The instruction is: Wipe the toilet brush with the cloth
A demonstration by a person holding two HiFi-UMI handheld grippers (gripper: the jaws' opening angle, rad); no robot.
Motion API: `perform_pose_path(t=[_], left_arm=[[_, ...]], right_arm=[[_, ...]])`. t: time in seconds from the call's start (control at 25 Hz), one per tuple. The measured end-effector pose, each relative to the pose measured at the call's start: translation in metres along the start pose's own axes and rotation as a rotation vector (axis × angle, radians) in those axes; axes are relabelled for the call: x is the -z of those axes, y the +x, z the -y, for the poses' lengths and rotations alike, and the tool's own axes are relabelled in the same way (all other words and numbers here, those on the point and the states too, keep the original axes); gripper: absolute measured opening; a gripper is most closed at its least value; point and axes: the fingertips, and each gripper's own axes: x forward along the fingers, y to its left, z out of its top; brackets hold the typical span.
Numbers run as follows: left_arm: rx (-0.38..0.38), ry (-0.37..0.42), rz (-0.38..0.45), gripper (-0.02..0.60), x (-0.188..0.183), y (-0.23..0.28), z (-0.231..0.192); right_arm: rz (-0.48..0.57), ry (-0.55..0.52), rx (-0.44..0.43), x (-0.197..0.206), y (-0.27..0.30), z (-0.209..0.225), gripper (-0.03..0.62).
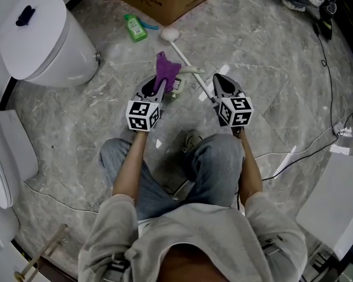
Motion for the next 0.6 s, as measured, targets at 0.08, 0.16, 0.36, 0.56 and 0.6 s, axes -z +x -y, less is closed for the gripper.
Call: perform_pose_path(t=[0.08,0.16,0.36,0.56,0.6], left_arm=[[-0.021,-0.025,-0.038,0.097,0.019,0.003,-0.008],[-0.039,-0.059,-0.069,0.097,0.037,0.007,-0.015],[-0.079,-0.099,-0.166,0.097,0.087,0.021,-0.028],[-0.098,-0.116,-0.281,0.097,0.128,0.027,-0.037],[-0.100,-0.115,-0.294,0.097,0.132,0.028,-0.038]], right_arm=[[-0.008,-0.002,0.007,0.003,-0.002,0.002,0.031],[-0.015,0.000,0.011,0.007,-0.004,0.005,0.031],[-0.036,-0.016,0.015,0.013,-0.005,0.010,0.031],[-0.049,-0.041,0.015,0.013,-0.008,0.011,0.031],[-0.050,-0.044,0.016,0.012,-0.009,0.012,0.031]])
